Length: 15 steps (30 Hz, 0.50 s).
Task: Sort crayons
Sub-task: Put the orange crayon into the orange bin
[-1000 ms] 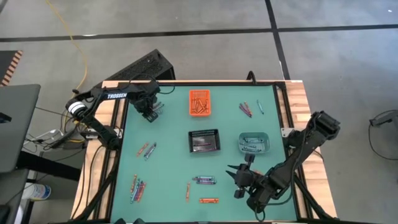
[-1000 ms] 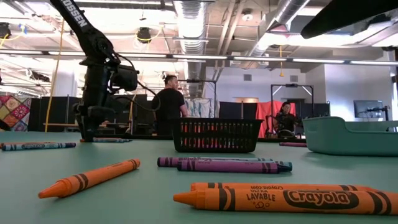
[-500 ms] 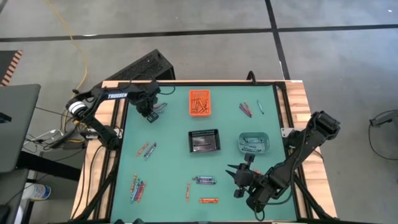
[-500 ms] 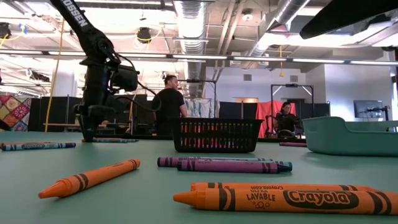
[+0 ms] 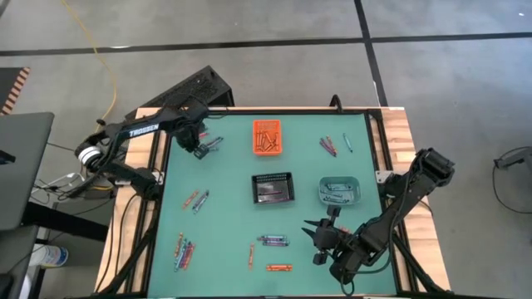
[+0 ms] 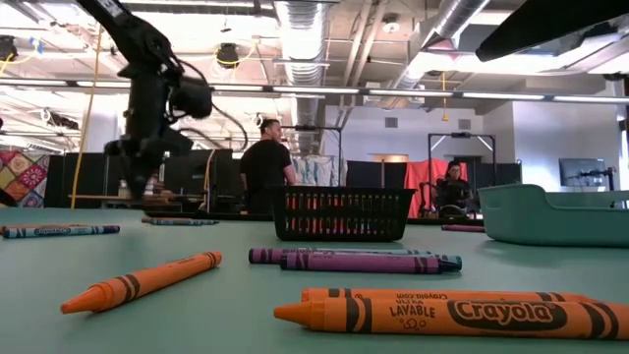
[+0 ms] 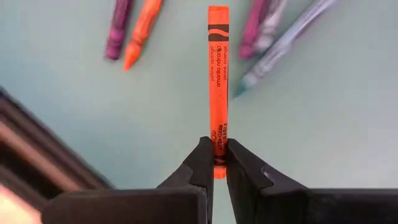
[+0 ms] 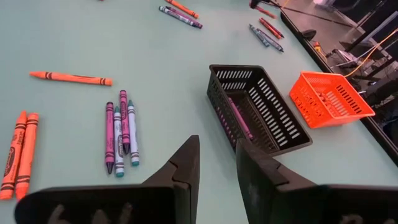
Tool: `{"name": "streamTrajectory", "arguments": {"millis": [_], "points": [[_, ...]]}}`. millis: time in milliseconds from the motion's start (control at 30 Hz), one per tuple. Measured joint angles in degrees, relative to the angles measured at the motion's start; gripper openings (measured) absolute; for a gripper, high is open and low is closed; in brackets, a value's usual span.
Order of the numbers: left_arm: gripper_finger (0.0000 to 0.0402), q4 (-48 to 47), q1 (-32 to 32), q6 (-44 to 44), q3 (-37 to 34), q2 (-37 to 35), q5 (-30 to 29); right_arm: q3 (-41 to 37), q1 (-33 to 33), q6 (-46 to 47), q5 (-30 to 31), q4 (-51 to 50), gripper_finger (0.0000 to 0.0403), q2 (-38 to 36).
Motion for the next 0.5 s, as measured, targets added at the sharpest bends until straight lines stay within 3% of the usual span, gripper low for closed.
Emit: {"name": "streamTrajectory", "arguments": {"millis": [167,500], "points": [[0.0016,9.2,-4.5,-7.7,0.1,-3.7,13.7,0.0,-0.2,-0.1,0.0,0.0,0.0102,0.0],[0.0016,42.1,-16.3,-31.4,0.2,0.2,13.1,0.0,-0.7,-0.5,0.0,0.0,0.0102,0.0]]}}
